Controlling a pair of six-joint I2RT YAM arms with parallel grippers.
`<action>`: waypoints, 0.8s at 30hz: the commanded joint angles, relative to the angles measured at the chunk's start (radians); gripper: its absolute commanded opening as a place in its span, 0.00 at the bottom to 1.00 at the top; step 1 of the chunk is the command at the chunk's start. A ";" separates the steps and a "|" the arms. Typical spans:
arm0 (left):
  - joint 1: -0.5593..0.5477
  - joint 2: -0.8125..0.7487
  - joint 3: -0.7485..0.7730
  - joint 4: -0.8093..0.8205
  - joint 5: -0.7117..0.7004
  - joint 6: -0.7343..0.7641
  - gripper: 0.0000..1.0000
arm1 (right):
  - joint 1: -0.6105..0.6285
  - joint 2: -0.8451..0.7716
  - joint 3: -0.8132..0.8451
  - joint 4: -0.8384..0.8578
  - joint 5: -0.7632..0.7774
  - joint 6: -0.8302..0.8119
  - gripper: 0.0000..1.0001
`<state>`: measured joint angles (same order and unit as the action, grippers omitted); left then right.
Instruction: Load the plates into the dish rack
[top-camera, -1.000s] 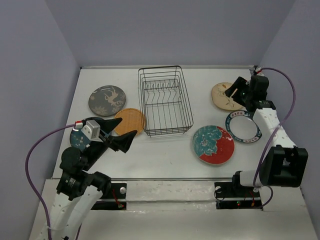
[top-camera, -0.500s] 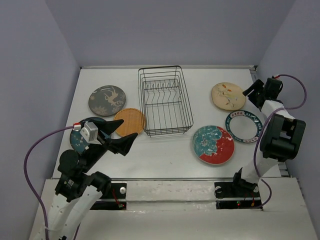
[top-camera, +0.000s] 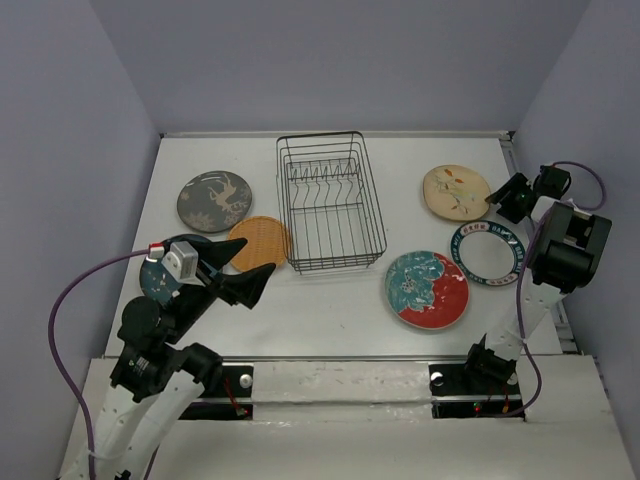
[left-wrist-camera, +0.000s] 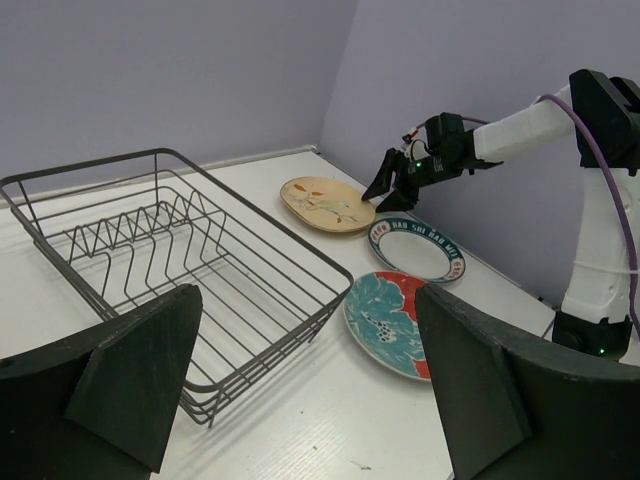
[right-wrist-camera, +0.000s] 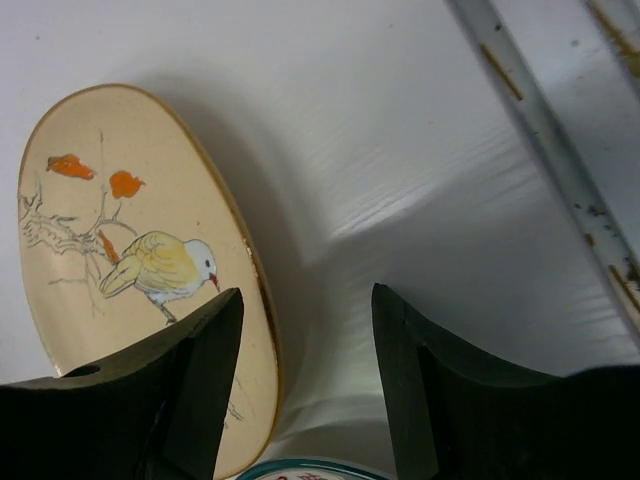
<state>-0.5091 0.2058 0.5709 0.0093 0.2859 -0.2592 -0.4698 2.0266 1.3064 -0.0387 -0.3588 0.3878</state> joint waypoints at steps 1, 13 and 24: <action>-0.005 0.021 0.018 0.027 -0.010 0.017 0.99 | 0.007 0.020 0.051 -0.024 -0.138 -0.024 0.60; -0.005 0.037 0.023 0.026 -0.030 0.021 0.99 | 0.007 0.104 0.037 0.026 -0.262 0.063 0.41; 0.015 0.040 0.023 0.023 -0.045 0.026 0.99 | 0.028 -0.012 -0.018 0.186 -0.184 0.178 0.07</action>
<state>-0.5068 0.2279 0.5709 0.0002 0.2535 -0.2489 -0.4667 2.1151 1.3231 0.0437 -0.6323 0.5182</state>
